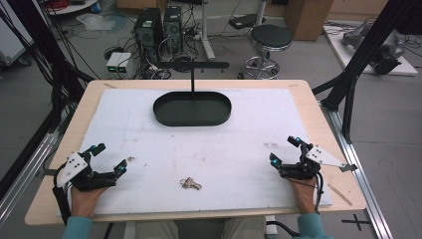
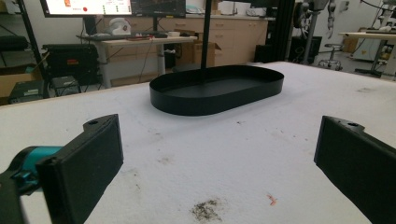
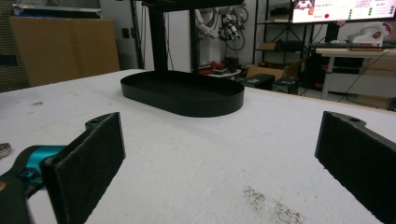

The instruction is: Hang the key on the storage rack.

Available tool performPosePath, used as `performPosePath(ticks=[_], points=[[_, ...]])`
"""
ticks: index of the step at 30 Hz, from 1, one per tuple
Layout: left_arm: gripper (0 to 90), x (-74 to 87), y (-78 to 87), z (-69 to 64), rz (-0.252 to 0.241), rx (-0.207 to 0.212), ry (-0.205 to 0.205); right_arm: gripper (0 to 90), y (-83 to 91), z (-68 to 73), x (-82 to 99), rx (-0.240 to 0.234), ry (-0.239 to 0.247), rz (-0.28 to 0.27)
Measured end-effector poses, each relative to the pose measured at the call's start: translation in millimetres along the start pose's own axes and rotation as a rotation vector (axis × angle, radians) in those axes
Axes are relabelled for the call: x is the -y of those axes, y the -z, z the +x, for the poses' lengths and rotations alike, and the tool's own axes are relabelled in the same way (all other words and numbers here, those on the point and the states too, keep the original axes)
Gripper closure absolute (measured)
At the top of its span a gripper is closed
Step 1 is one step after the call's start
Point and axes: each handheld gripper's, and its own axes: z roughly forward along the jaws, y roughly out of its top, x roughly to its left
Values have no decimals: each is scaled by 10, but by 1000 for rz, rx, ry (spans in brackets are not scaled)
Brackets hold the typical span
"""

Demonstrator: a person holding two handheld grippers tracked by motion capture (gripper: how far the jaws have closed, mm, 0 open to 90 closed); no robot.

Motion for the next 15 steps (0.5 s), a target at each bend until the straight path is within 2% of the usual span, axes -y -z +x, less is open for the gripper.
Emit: performPosePath(ticks=[15], points=[[17,-3,-3,8,5,-1,7,7,-1,10,0,1,5,5]])
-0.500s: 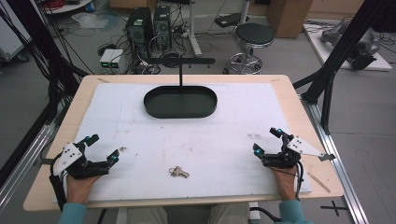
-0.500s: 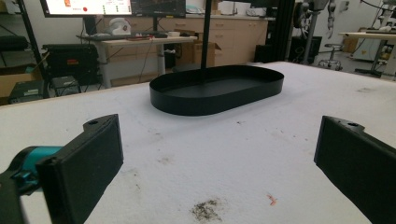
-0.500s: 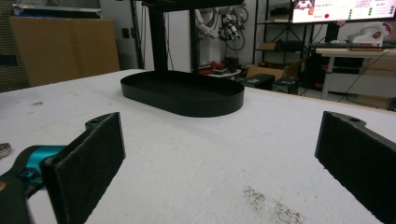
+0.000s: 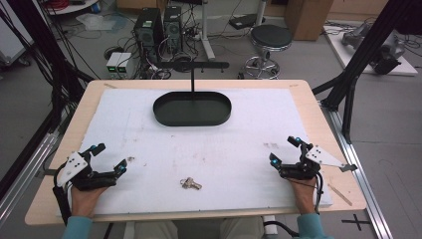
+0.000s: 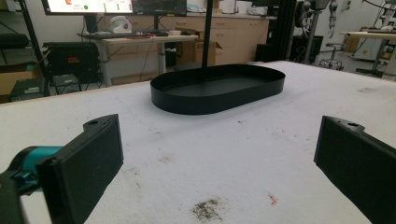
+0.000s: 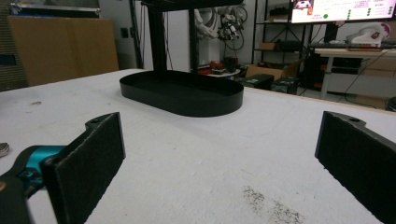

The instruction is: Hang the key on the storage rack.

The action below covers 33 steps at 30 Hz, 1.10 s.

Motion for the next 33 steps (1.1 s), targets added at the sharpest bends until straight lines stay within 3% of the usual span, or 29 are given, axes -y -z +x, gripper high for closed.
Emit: performPosePath(ticks=[8,14,19,23,26,27,28,33], points=[[17,-2,-4,0,-1,-2,9,7,-1,4,0,-1,1,0],[17,-38,-16,9,24,26,-23,7,-4,7,0,5,13,-1],[17,-253,9,18,17,78,-34,7,-6,6,0,3,16,-3],[17,-499,-13,-12,105,111,-118,7,-5,5,0,3,14,-1],[17,-657,-59,-64,135,175,-132,7,-4,6,0,4,12,0],[17,-752,-114,-111,178,229,-131,7,-7,7,0,4,18,-3],[17,-752,-114,-111,178,229,-131,7,-7,7,0,4,18,-3],[17,-925,-301,-270,252,349,-179,7,-6,6,0,4,19,-2]])
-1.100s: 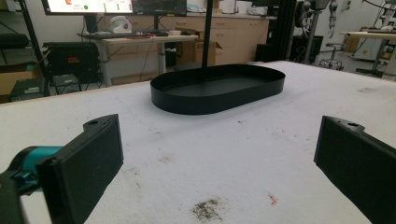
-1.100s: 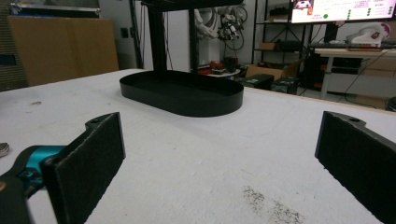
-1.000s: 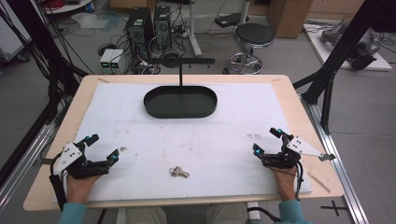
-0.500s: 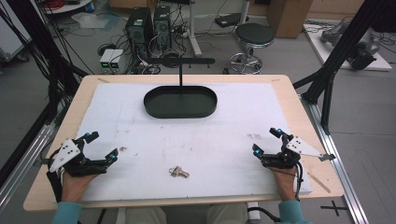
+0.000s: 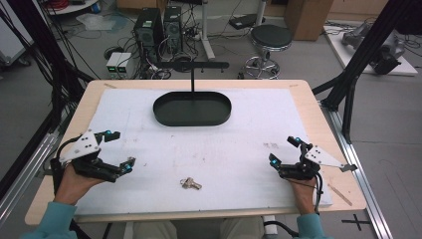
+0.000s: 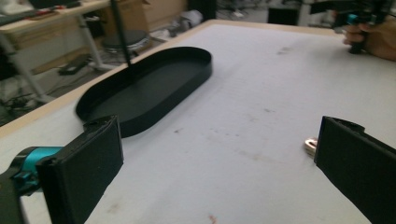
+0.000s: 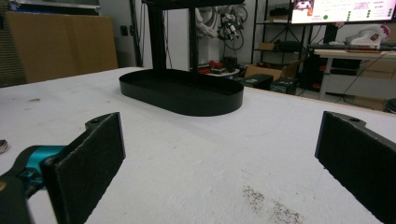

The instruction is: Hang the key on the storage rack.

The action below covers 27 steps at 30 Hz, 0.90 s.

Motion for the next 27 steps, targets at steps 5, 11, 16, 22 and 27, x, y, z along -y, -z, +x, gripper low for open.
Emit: performPosePath(ticks=[5,11,16,22,27], points=[[17,-161,-200,-68,82,97,-52,7,0,0,0,-1,-2,0],[17,-255,-427,-188,157,187,-88,7,2,0,0,0,-6,2],[18,-329,-583,-338,208,255,-135,7,0,0,0,0,-3,0],[18,-374,-775,-423,284,290,-156,7,0,5,0,0,-3,1],[18,-339,-926,-501,354,315,-171,7,0,5,0,0,-2,1]])
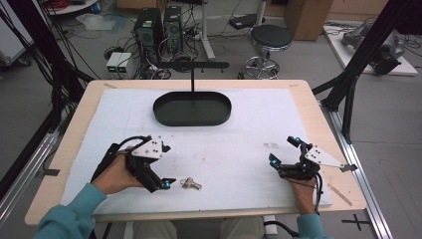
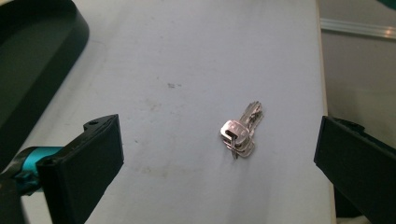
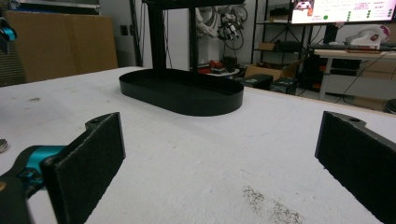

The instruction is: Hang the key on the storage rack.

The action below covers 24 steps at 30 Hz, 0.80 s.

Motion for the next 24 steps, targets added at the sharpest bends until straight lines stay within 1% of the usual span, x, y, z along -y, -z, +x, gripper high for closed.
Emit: performPosePath(ticks=[3,4,5,9,10,11,12,14,15,18,24], points=[[18,-10,-93,5,46,12,5,7,1,-1,0,-1,-1,1],[19,-15,-150,11,73,20,10,7,0,0,0,0,-1,0],[19,-15,-150,11,73,20,10,7,0,0,0,0,-1,0],[19,-29,-252,16,121,42,25,7,0,1,0,0,0,0],[18,-35,-277,13,127,47,24,7,0,0,0,0,0,0],[20,-46,-293,11,143,51,22,7,0,0,0,0,0,0],[20,-51,-320,4,144,56,27,7,0,0,0,0,0,0],[78,-66,-352,2,168,76,30,7,0,0,0,0,-1,0],[92,-68,-373,1,174,76,30,7,0,0,0,0,-1,0],[94,-69,-434,1,195,67,39,7,-1,-4,0,0,2,-2],[125,-58,-514,1,238,88,43,7,-1,-4,0,0,2,-2]])
